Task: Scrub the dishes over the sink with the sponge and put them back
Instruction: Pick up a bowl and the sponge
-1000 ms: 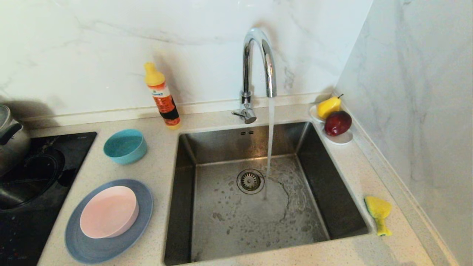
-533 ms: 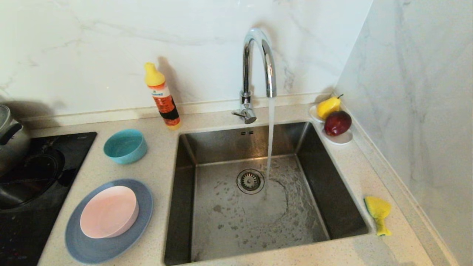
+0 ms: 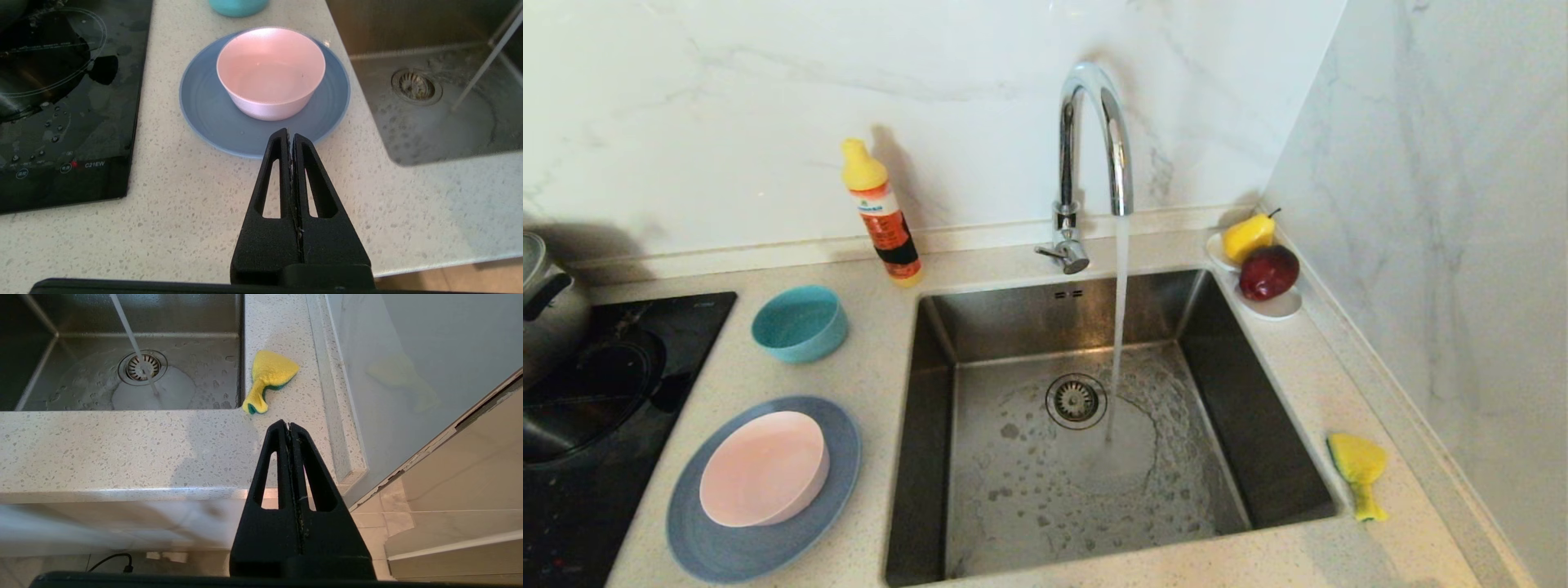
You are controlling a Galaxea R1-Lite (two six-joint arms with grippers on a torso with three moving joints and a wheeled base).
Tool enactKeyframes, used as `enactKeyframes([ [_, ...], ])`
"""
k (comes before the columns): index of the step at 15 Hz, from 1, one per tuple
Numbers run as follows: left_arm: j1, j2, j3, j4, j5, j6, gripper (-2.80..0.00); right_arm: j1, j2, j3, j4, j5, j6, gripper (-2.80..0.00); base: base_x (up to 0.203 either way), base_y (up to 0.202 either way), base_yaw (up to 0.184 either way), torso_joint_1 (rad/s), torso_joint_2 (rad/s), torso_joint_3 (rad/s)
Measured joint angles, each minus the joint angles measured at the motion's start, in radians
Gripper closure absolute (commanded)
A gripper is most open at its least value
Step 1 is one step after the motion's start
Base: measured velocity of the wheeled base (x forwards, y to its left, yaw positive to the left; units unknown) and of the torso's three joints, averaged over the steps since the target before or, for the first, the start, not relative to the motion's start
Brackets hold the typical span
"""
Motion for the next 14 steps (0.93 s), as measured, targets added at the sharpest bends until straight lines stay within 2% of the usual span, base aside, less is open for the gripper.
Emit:
enactKeyframes([
  [14, 0.000, 0.000, 0.003, -0.003, 0.001, -0.004, 0.00, 0.000, 0.001, -0.024, 0.018, -0.003, -0.069, 0.00, 0.000, 0.000, 0.000, 0.000, 0.00, 0.000],
])
